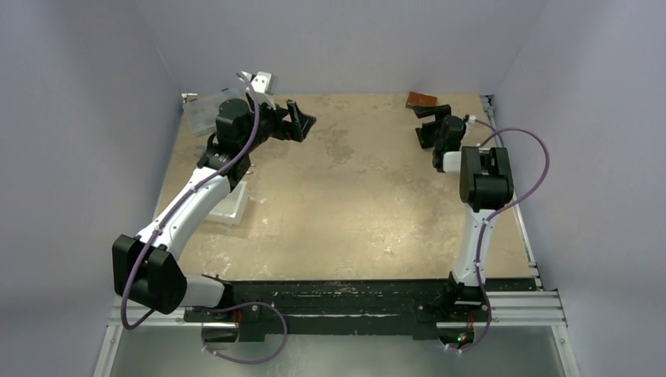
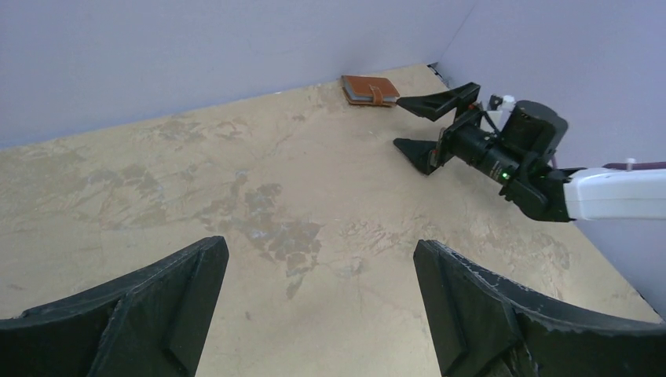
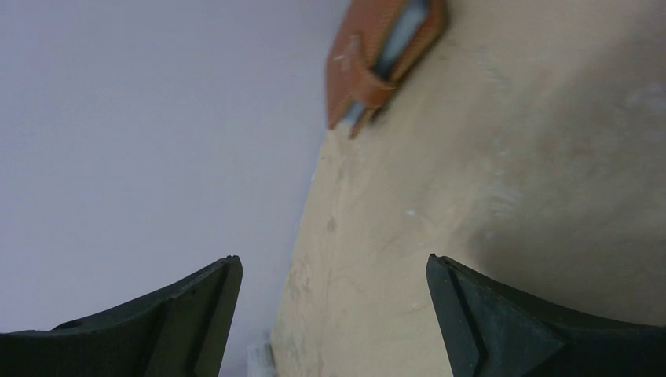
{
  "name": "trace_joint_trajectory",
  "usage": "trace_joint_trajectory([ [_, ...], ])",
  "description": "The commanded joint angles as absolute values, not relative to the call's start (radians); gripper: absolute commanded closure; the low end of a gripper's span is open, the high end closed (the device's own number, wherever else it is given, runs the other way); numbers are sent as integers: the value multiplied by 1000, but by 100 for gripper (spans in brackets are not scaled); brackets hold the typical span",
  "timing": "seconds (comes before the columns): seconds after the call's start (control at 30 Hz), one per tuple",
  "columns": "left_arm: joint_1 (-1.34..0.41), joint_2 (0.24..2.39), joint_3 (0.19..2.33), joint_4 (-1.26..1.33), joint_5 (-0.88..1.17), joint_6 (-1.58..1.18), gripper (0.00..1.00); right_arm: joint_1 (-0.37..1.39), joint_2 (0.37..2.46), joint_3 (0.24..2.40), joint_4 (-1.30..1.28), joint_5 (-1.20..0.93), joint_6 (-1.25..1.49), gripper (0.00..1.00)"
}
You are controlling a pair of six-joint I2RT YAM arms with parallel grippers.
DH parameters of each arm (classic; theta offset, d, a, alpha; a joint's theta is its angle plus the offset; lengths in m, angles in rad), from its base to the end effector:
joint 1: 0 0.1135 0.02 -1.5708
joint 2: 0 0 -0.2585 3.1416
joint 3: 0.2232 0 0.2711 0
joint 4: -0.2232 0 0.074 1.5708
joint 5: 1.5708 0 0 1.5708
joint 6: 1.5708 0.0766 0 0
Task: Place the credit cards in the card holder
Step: Open the card holder at the center of the board.
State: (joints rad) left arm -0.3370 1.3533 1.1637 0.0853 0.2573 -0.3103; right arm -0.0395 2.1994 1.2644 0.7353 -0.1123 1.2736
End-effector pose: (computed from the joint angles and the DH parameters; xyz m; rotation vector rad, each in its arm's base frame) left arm 0.3545 -0.1449 0.3596 0.2220 1.7061 -0.6992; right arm 0.5243 -0.0121 0.1157 1.0773 1.5394 0.9743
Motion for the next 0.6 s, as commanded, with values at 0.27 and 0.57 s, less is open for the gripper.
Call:
trace_joint_trajectory([
  [0.27, -374, 1372, 1167, 126, 263, -277, 2, -26, 2341, 1592, 398, 197, 1467, 1],
  [0.57, -380, 1391, 1173, 118, 266, -276, 3, -25, 2480, 1790, 236, 265, 1535, 9],
])
